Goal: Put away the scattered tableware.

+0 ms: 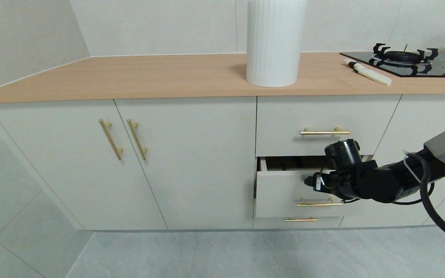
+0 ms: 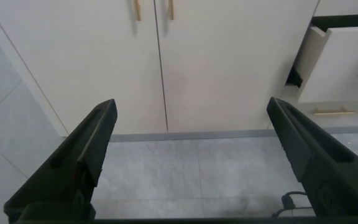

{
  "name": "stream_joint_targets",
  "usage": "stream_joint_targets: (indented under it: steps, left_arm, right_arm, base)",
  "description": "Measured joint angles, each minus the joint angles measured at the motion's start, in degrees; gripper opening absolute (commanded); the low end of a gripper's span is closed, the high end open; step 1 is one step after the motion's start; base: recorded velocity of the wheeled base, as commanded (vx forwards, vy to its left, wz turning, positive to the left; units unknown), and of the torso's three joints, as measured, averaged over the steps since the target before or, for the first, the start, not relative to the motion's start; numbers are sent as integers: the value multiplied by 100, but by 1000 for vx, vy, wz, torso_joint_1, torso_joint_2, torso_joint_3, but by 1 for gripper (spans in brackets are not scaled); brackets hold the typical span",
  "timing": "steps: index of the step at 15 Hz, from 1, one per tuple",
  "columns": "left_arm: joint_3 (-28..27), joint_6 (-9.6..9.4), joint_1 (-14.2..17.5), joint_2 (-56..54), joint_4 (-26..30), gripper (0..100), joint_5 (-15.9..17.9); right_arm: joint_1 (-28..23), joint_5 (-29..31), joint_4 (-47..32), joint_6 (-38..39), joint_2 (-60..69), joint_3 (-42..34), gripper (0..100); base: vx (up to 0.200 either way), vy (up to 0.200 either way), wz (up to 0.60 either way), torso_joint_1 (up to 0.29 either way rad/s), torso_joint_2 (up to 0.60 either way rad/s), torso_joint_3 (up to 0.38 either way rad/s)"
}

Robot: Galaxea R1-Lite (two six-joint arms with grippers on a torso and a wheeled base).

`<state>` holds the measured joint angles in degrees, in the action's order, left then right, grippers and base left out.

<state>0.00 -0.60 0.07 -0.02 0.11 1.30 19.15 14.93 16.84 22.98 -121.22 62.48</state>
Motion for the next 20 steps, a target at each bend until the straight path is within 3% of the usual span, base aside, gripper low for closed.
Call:
stream_joint_targets:
  steps: [10, 20]
  left_arm:
    - [0, -2, 0, 0, -1, 100, 0]
    - [0, -2, -2, 0, -1, 100, 2]
  right_arm:
    - [0, 195, 1499, -27, -389, -154, 100]
    - [-129, 301, 2411, -38, -850, -30, 100]
  base:
    - [0, 0, 0, 0, 0, 0]
    - [0, 0, 0, 0, 0, 0]
